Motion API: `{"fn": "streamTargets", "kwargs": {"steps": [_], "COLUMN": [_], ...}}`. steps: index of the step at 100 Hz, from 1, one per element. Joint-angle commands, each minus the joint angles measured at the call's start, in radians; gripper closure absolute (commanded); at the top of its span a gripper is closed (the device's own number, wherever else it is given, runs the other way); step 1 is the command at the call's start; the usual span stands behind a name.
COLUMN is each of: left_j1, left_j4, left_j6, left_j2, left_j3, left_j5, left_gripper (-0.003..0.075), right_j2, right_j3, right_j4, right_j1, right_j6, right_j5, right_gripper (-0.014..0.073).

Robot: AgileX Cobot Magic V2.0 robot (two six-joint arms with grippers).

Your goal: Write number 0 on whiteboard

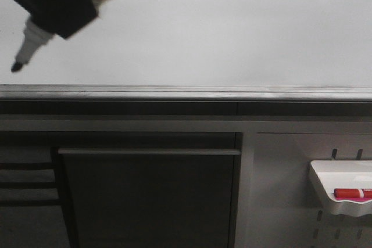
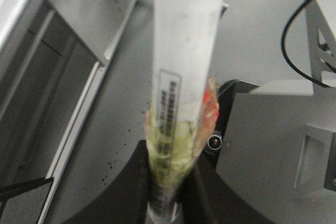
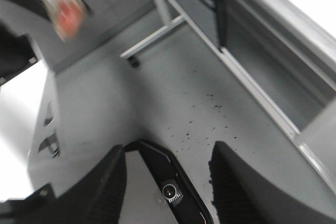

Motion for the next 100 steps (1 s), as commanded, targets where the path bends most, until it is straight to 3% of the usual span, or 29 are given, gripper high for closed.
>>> {"fn": "streamTargets", "kwargs": {"steps": [1, 20, 42, 100], "left_j1": [-0.080, -0.186, -0.197, -0.197], "left_j4": [0.002, 0.078, 0.078, 0.084], "left_j6": [0.002, 0.002, 0.002, 0.002], "left_j2": [0.020, 0.076, 0.078, 0.078], "left_j3": [-0.025, -0.025, -0.036, -0.089], "left_j5": [-0.028, -0.013, 0.014, 0.074], "left_gripper": [0.0740, 0.0740, 0.0740, 0.0740], "right_j2": [0.037, 0.135, 0.219, 0.288], "right_j3": [-0.079, -0.191, -0.275, -0.279], "right_j4": [0.044, -0.068, -0.096, -0.108], "right_j1": [0.060, 0.246, 0.389, 0.418], "right_j6": [-0.044, -0.053, -0.053, -0.053], "right_j5": [0.028, 0.086, 0.111, 0.087], "right_gripper": [0.0263, 0.0263, 0.0263, 0.0263]}}
